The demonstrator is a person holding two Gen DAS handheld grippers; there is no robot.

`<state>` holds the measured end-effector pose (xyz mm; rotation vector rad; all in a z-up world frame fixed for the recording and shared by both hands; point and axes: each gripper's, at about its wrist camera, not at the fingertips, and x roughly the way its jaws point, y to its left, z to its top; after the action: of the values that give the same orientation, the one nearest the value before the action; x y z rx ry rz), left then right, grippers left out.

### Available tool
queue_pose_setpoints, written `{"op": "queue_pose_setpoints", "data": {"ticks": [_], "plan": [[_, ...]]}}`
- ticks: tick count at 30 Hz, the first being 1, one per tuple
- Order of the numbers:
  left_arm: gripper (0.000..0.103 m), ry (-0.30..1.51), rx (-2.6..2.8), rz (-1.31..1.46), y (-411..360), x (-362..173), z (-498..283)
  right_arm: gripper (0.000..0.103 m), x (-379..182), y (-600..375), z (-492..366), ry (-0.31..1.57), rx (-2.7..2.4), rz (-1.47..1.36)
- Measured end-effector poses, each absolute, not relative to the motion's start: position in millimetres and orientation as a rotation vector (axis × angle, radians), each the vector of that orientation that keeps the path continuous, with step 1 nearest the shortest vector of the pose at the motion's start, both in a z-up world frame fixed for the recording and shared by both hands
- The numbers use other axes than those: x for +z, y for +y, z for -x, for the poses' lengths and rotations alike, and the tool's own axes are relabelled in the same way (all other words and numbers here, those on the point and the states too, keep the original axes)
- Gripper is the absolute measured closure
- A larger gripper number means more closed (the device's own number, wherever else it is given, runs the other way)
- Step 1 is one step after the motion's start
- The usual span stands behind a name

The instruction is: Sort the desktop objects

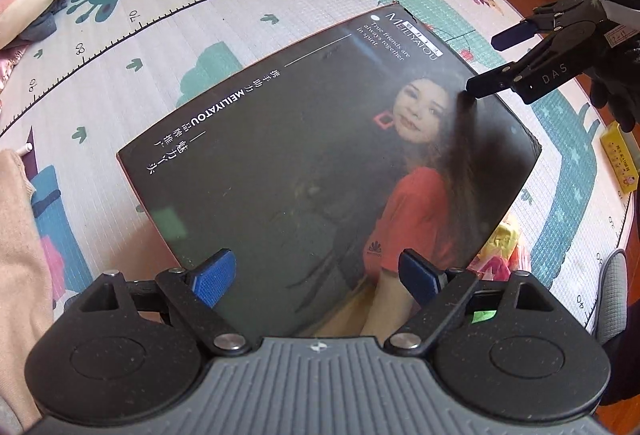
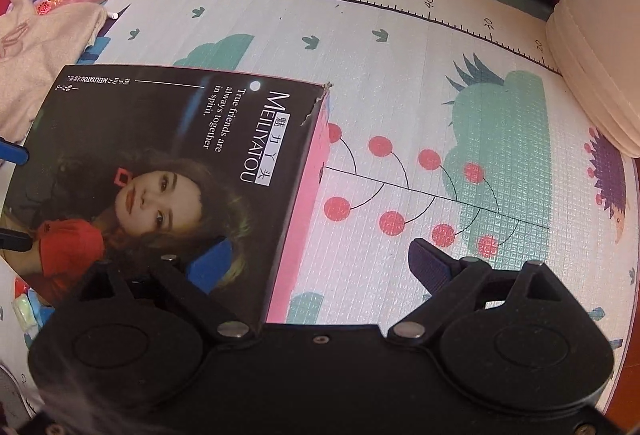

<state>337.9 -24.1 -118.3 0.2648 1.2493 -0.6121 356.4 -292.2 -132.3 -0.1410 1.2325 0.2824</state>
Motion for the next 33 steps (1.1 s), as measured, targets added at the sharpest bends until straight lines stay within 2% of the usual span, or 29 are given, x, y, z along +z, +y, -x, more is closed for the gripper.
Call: {"op": "queue_pose_setpoints", "data": {"ticks": [3,7,13,16,19,21,23,33], "plan": [[0.01,1.255,-0.589,-0.261,-28,-118,-337,0.007,-132,-291,-356,1.245,0.272,0.135],[0.01,1.278,-0.518,-0.124,-24,-104,-338,0.007,-120,-286,-351,1.25,0.277,0.11],[0.009,1.17,-0.405,-0.036,-19,-46,-323,0.007,-70,-276,-327,1.171,0.285,0.03],[0.009,1.1,-0.338,-0.029,-15,-14,-307,0.007,-41,-266,-307,1.121,0.254,0.091],[0.007,1.04,-0.315,-0.028,-13,15,-284,0.007,-13,-261,-279,1.033,0.189,0.166],[0.003,0.986,-0.297,-0.038,-12,31,-265,0.007,3,-266,-262,1.017,0.166,0.126],[0.003,0.944,-0.259,-0.007,-6,44,-247,0.007,17,-268,-244,1.014,0.154,0.091],[0.003,0.871,-0.07,-0.136,-16,72,-160,0.004,66,-260,-154,0.883,0.169,0.095]]}}
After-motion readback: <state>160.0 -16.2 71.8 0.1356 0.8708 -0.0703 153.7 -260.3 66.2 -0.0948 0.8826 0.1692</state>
